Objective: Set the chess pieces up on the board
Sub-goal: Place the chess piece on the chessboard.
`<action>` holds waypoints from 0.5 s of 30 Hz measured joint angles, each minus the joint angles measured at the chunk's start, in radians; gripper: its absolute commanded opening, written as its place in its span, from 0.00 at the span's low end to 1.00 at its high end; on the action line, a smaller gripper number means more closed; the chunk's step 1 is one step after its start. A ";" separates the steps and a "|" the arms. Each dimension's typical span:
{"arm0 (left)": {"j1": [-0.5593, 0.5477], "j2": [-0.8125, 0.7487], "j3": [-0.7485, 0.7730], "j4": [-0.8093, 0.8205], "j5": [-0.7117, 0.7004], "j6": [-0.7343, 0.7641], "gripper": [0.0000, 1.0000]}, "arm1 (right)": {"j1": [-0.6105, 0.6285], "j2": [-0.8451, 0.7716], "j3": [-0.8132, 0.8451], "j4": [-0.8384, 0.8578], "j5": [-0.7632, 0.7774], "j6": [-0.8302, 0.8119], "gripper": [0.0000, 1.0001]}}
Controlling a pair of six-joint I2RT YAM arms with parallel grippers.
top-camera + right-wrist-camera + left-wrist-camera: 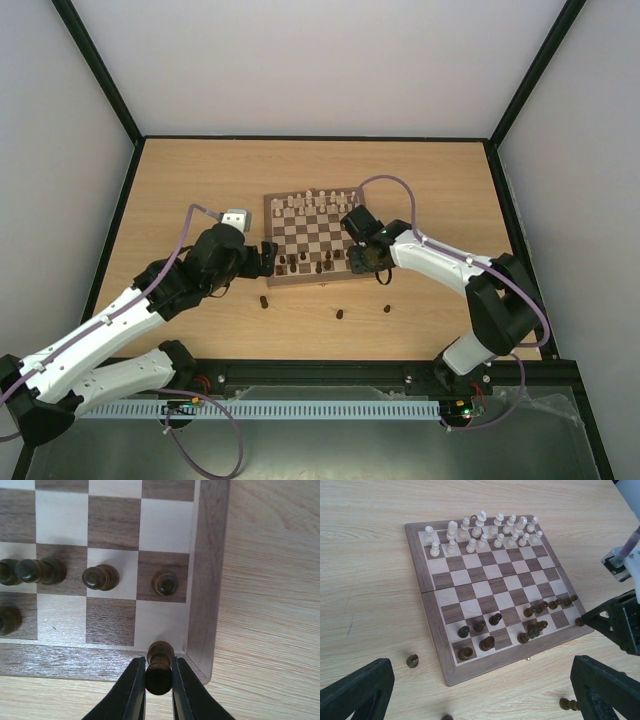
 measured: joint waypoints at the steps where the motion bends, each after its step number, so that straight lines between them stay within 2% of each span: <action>1: 0.000 0.001 0.000 0.001 0.000 0.000 0.99 | 0.000 0.010 0.000 0.003 -0.003 -0.002 0.13; 15: 0.006 0.003 0.000 0.010 0.007 0.000 0.99 | -0.016 0.043 0.005 0.034 -0.017 -0.019 0.13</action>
